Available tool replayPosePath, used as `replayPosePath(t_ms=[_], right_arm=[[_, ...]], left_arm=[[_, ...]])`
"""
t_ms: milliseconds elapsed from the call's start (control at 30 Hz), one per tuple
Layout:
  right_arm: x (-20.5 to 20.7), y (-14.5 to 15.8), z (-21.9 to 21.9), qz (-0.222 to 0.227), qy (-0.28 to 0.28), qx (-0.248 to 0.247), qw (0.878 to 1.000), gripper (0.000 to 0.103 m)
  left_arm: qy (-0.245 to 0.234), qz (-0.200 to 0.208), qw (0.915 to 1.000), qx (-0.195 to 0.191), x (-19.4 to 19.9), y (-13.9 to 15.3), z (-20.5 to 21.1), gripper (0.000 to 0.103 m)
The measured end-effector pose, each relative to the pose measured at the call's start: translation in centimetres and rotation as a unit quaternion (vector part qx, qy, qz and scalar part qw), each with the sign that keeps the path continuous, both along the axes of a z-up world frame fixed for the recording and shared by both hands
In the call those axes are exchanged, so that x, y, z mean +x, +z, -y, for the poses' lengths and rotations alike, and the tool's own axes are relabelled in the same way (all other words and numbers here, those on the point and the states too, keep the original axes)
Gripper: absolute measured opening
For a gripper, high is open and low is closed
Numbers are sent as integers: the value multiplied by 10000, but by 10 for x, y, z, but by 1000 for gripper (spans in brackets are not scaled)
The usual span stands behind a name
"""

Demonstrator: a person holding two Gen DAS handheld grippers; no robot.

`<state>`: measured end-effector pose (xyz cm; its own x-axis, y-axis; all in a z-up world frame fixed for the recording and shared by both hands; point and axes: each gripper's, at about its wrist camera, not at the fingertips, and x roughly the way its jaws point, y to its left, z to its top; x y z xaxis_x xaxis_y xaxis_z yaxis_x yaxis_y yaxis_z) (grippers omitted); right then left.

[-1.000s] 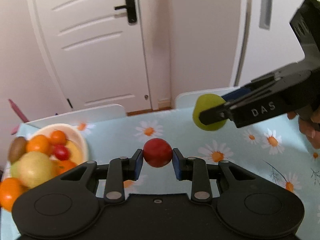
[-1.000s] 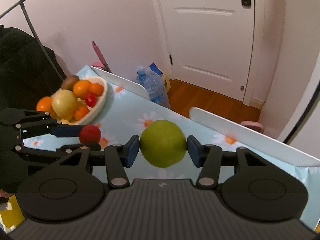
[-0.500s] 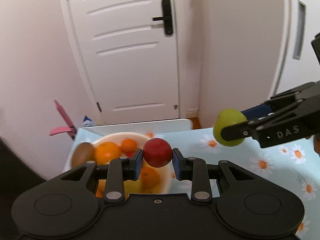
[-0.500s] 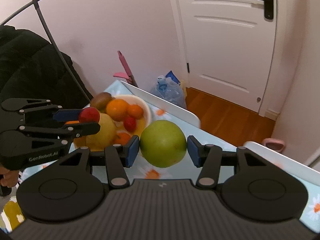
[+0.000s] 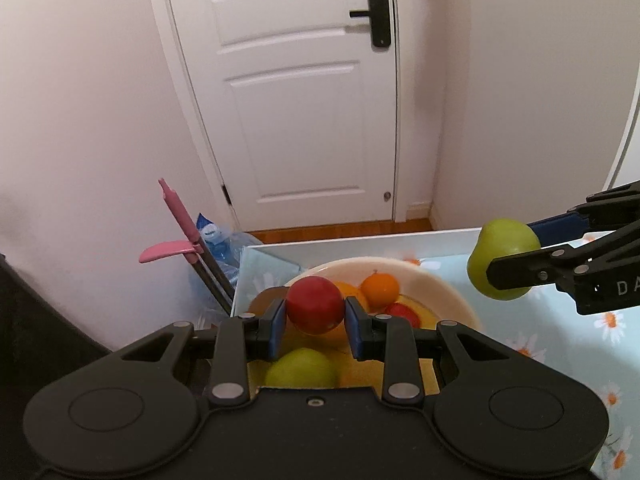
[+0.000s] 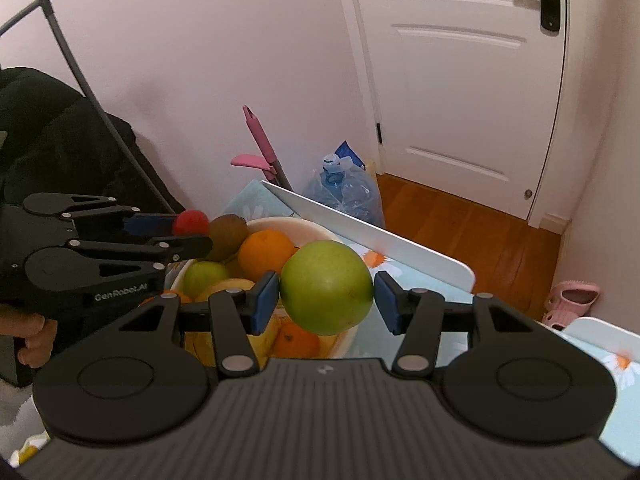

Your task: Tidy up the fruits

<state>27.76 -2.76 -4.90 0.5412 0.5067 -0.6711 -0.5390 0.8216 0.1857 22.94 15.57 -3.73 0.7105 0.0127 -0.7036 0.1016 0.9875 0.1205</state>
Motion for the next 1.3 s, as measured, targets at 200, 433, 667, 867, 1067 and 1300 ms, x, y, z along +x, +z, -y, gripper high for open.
replayPosePath(t_ms=[200, 433, 667, 867, 1067, 1300], right_arm=[[6, -9, -13, -118, -266, -27, 9996, 67], [8, -6, -8, -171, -506, -49, 9986, 67], [9, -7, -17, -190, -583, -208, 9979, 67], [16, -20, -30, -274, -582, -318, 9974, 67], [17, -35, -38, -370, -654, -381, 9964, 67], [13, -41, -41, -372, -762, -247, 9961, 74]], left_arm=[[-235, -127, 9996, -55, 8, -10, -11, 41], [-381, 93, 9989, -273, -7, 6, -21, 93], [-454, 101, 9985, -285, -24, 14, -23, 93], [-495, 89, 9984, -256, -34, 16, -21, 93], [-492, 65, 9986, -205, -41, 14, -27, 94], [-536, 20, 9984, -191, -43, 9, -35, 94]])
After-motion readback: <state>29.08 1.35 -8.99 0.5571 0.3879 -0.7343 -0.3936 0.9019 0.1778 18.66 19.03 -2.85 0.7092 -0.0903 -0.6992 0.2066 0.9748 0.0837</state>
